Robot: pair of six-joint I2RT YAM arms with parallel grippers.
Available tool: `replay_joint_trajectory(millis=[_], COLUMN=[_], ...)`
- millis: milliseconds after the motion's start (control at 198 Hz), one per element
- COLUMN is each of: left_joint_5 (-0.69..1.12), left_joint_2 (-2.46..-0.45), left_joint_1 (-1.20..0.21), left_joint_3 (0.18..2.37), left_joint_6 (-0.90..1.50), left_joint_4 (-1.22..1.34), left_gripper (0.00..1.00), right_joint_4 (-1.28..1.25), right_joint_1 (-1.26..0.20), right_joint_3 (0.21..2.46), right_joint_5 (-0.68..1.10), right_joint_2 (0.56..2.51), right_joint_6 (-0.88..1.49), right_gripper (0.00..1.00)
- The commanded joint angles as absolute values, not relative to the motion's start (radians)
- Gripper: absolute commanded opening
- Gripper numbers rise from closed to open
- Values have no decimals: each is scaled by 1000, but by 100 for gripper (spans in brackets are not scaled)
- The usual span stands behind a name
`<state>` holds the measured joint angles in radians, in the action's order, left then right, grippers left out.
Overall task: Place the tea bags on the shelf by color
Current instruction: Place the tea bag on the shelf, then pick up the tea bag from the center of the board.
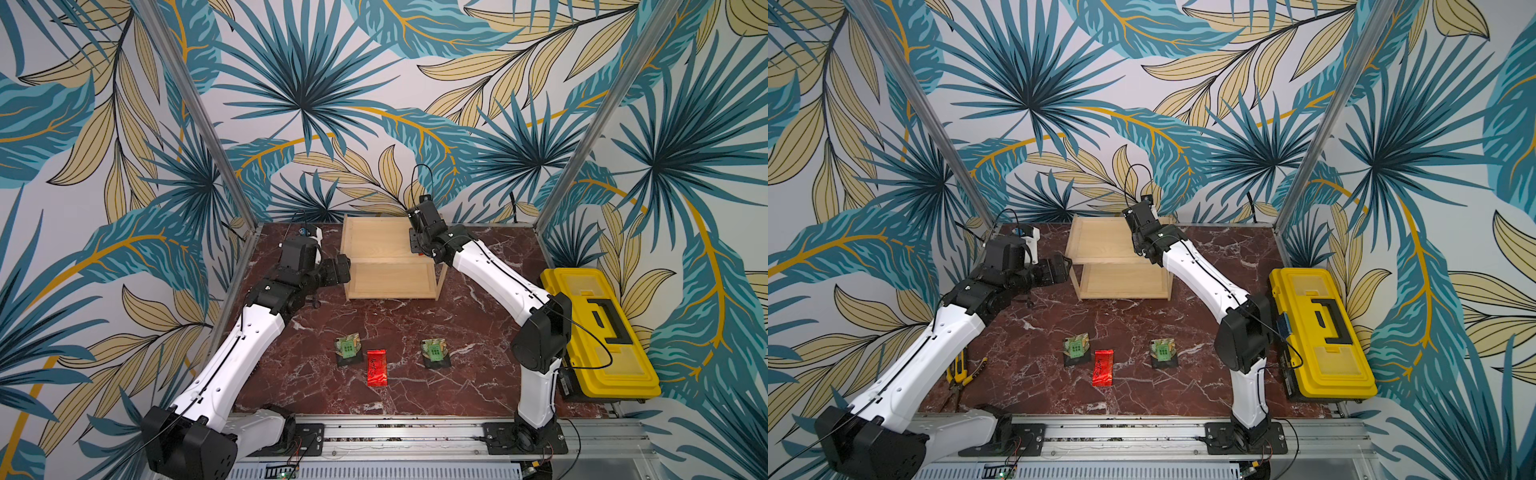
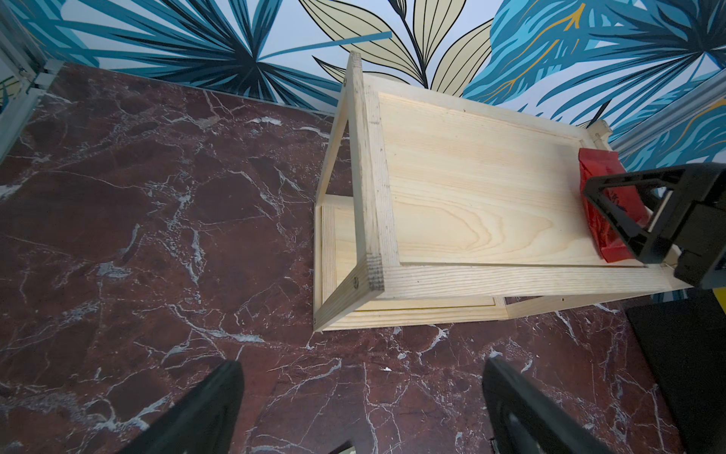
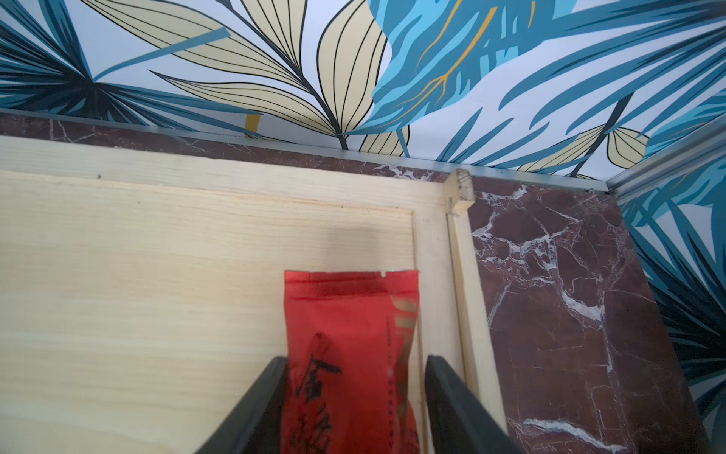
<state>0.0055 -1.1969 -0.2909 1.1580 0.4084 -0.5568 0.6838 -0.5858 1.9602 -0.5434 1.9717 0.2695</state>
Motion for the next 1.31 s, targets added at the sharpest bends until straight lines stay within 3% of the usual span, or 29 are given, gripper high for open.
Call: replay_joint_trajectory(millis=[0,398,554,761,1003,1144,1300], left_joint_5=[10,-27,-117,-239,-362,-358,-300], left_joint_2=[-1178,-1116,-1072,-1045,-1109,-1238,-1386], left_joint_1=[-287,-342,-434,-651,-895,-917,-919], left_joint_3=[1131,1059,1007,917,808,862,921], left_joint_6=[403,471,530,668,865,932,924], left_joint_4=[-538,-549,-595,-637,-637,-717,-749], left_gripper=[100,100,100,99,96,95,86], right_joint_4=[702,708,686,581,492,397,396], right_joint_1=[-587,-670,-775,-977,-1077,-1077,-1077], right_joint_3=[1993,1974,1766,1302,925,798,749], right_joint_5=[-562,-591,-659,-755,-795,-815,-871], right_joint_2=[1944,1819,1662,1399,1290,1258,1259], right_joint_6=[279,224,264,398,595,569,588], right_gripper=[62,63,60,58,58,59,59])
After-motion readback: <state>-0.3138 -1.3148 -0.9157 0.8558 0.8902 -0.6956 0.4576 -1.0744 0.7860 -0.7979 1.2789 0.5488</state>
